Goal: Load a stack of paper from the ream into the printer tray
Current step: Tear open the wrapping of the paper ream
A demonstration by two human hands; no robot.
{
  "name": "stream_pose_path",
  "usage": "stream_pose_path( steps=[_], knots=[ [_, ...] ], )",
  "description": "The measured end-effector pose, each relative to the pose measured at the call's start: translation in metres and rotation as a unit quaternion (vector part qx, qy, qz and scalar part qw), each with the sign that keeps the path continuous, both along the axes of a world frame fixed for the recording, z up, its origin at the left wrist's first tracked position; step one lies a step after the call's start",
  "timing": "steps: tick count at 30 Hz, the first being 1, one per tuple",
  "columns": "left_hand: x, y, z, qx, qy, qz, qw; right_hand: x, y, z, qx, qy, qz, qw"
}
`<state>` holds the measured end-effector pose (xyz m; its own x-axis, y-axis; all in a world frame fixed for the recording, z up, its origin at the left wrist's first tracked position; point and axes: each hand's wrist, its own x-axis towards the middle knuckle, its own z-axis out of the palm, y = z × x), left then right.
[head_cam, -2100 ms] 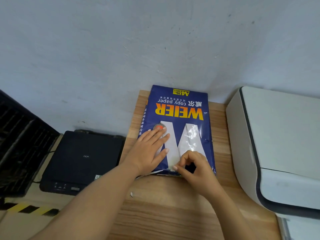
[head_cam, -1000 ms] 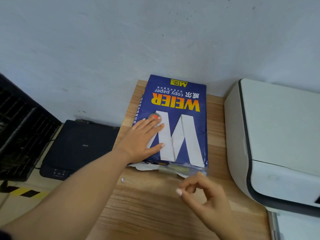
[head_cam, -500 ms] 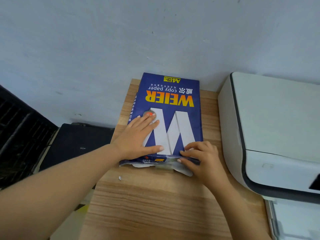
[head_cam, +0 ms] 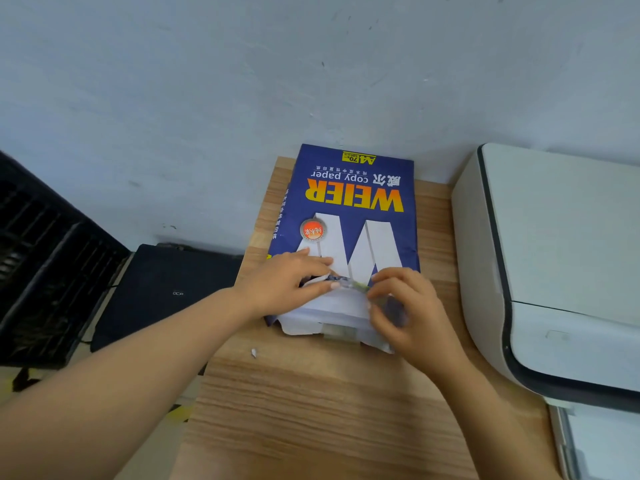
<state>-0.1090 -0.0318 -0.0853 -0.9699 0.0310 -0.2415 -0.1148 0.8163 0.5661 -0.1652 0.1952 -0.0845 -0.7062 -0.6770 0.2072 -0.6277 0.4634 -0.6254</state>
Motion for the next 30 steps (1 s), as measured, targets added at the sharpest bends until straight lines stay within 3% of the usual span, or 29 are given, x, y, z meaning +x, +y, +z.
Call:
stream_pose_path(
  steps=[7, 21, 26, 30],
  knots=[
    [0.003, 0.006, -0.005, 0.065, 0.005, 0.060, 0.996, 0.001, 0.001, -0.018, 0.129, 0.061, 0.046, 0.989],
    [0.002, 0.002, -0.013, 0.130, 0.009, 0.090, 0.987, -0.002, -0.003, -0.010, 0.126, 0.127, 0.041, 0.983],
    [0.001, -0.003, -0.021, 0.182, 0.034, 0.059, 0.981, -0.002, -0.006, -0.011, 0.124, 0.130, 0.028, 0.983],
    [0.000, -0.008, -0.024, 0.167, 0.026, 0.042, 0.985, -0.001, -0.008, -0.011, 0.121, 0.120, 0.022, 0.985]
  ],
)
